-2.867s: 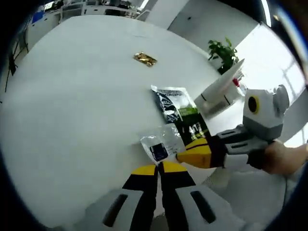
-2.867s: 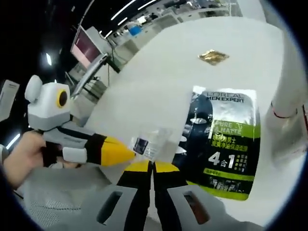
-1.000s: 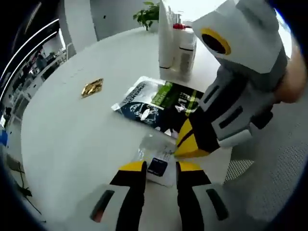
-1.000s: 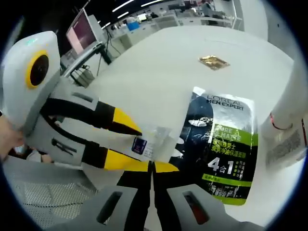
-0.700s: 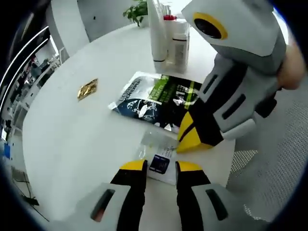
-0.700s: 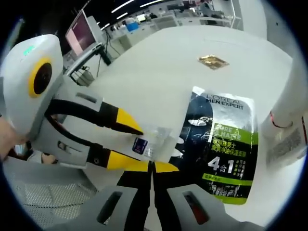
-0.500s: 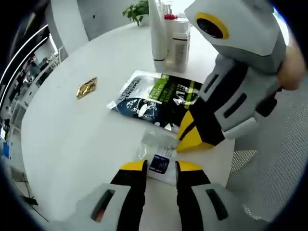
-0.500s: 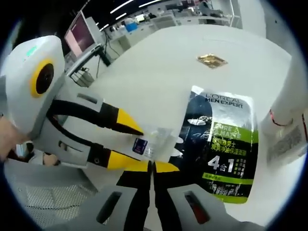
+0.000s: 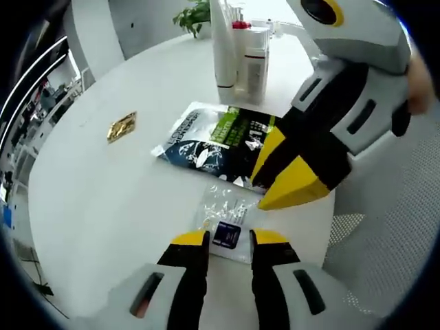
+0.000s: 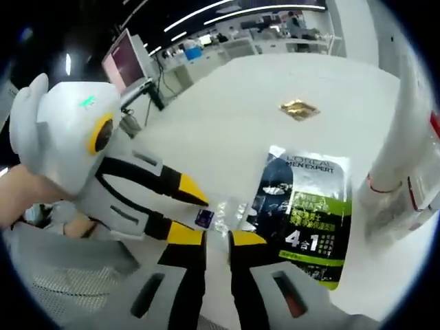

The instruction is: Arrange the skincare products in the storage area until every visible bottle or jar stands upright without overlapping.

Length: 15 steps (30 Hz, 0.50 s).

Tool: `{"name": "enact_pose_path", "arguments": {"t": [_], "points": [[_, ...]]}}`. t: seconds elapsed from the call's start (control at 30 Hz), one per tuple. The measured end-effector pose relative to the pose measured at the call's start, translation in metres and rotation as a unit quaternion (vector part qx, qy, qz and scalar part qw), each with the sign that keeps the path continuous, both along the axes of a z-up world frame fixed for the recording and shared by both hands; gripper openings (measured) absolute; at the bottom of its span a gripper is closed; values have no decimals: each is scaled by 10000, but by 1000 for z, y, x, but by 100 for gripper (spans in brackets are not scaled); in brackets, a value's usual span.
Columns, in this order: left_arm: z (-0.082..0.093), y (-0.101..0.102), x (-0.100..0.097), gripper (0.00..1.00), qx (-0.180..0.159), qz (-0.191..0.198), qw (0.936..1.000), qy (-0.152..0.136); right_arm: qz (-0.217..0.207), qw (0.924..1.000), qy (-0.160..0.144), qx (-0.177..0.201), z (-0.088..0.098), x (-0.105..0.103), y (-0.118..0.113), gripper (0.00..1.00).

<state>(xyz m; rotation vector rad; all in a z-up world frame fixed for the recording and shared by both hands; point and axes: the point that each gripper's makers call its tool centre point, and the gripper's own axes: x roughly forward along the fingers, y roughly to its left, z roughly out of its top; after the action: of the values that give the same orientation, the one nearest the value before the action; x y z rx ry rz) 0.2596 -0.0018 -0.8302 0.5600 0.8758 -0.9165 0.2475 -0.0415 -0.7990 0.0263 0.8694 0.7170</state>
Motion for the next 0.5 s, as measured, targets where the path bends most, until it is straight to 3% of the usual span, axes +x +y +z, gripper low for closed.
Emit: {"name": "enact_pose_path", "arguments": {"t": [0.5], "points": [[0, -2, -2, 23, -9, -224, 9997, 13, -214, 9995, -217, 77, 24, -9, -26, 19]]}}
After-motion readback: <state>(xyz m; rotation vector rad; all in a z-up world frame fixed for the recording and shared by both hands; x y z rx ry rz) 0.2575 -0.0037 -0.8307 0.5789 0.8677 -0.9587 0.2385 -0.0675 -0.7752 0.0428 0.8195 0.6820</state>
